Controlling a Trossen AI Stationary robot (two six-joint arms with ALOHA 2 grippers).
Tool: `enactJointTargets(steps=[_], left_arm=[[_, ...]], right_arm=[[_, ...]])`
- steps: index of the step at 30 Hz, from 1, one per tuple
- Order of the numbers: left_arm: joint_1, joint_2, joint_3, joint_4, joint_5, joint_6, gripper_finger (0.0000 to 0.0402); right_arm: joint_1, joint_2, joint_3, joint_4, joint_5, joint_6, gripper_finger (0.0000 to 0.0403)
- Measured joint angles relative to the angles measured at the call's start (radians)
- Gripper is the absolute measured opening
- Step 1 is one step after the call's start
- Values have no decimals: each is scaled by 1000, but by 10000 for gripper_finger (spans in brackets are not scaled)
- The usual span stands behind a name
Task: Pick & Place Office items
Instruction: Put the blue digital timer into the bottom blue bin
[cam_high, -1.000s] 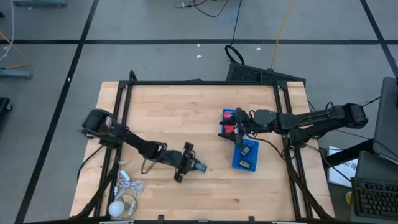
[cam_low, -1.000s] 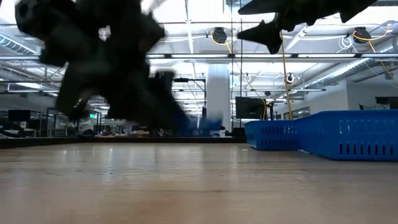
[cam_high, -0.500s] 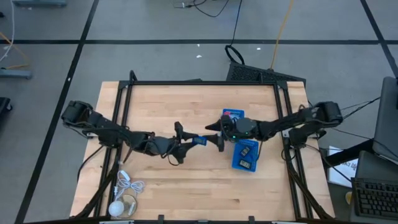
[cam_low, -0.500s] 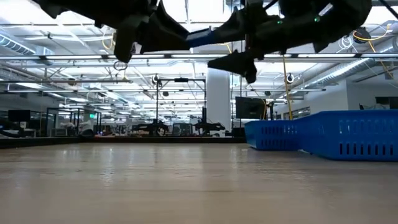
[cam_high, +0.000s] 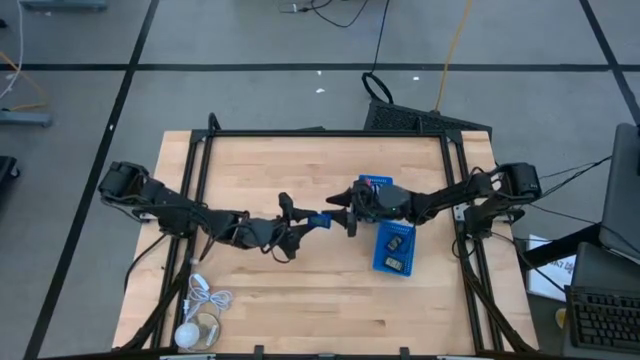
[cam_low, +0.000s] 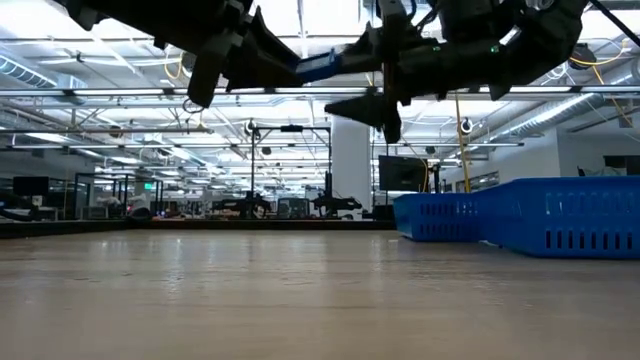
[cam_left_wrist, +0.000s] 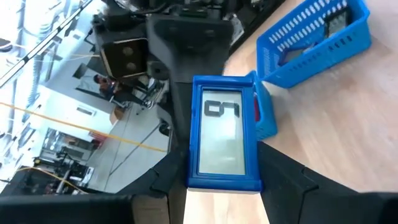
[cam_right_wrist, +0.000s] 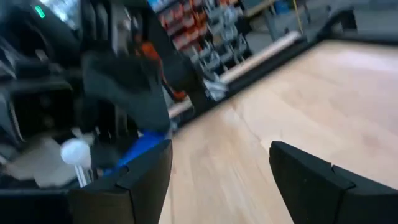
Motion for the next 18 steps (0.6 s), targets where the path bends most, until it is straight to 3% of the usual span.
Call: enactJointTargets(steps=[7,18], left_arm=[[4,3,-1,-26,5,-34,152],[14,2,-1,2,-6,-5,152]], right_arm=[[6,-5,3,127,14,1,254],[46,0,2,48,20,-3,254]])
